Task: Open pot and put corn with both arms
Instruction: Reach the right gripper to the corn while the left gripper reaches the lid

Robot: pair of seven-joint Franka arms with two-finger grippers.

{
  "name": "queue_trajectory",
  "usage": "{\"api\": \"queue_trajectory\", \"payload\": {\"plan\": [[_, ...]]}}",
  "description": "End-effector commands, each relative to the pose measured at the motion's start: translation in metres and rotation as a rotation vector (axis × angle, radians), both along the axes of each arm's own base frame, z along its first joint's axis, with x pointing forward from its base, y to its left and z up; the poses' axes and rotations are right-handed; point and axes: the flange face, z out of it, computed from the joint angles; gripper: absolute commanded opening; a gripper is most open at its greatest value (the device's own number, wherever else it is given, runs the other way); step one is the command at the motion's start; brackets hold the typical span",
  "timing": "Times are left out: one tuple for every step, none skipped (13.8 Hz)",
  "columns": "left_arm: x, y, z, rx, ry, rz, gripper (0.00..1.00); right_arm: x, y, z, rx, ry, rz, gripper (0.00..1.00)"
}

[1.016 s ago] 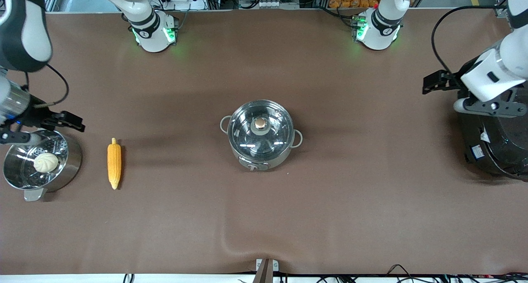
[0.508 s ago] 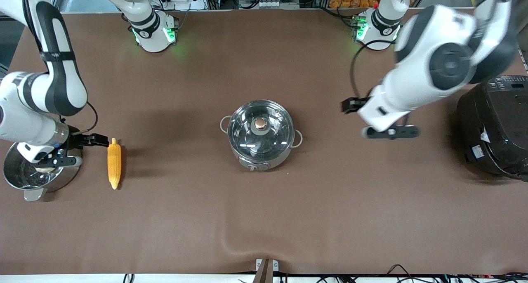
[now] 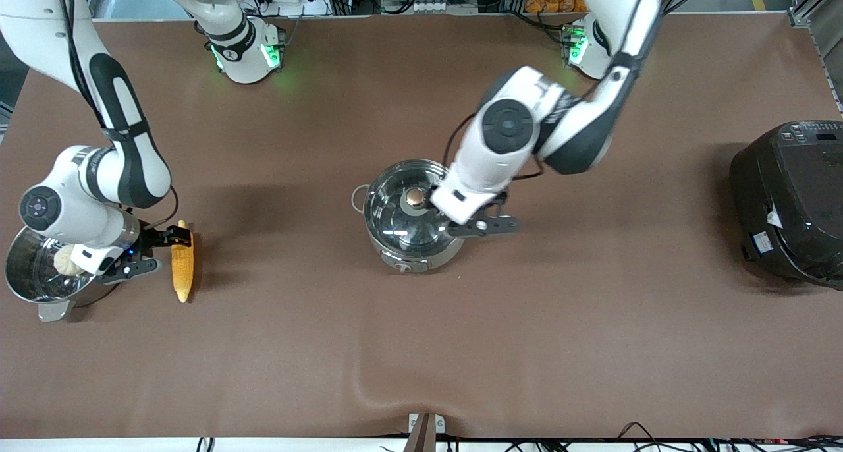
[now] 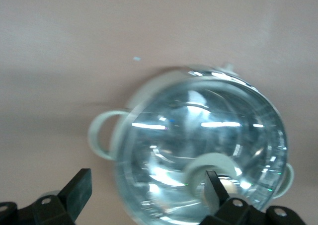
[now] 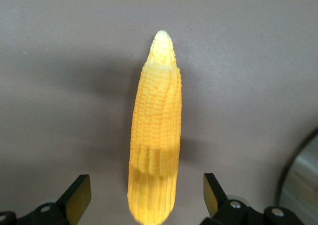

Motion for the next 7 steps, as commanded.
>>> {"api": "queue_trajectory", "payload": {"plan": [[-0.011,-0.035,0.000,-0.008,-0.080,0.019,1.00,0.003,-0.001,-0.026,-0.001,-0.023,0.023,0.94],[-0.021,-0.048,-0.009,0.030,-0.121,0.000,1.00,0.003,-0.003,-0.035,-0.003,-0.026,0.020,0.88],[-0.030,-0.057,-0.018,0.066,-0.142,-0.019,1.00,0.004,-0.005,-0.039,-0.003,-0.033,0.033,0.80],[-0.036,-0.063,-0.023,0.078,-0.145,-0.030,1.00,0.003,-0.005,-0.042,0.000,-0.031,0.045,0.75],[-0.043,-0.069,-0.027,0.093,-0.151,-0.050,1.00,0.003,-0.004,-0.042,0.000,-0.031,0.046,0.65],[-0.047,-0.072,-0.029,0.108,-0.162,-0.066,1.00,0.004,-0.002,-0.040,0.000,-0.032,0.053,0.45],[-0.047,-0.073,-0.032,0.116,-0.163,-0.069,1.00,0.006,-0.002,-0.035,0.001,-0.034,0.068,0.29]]}}
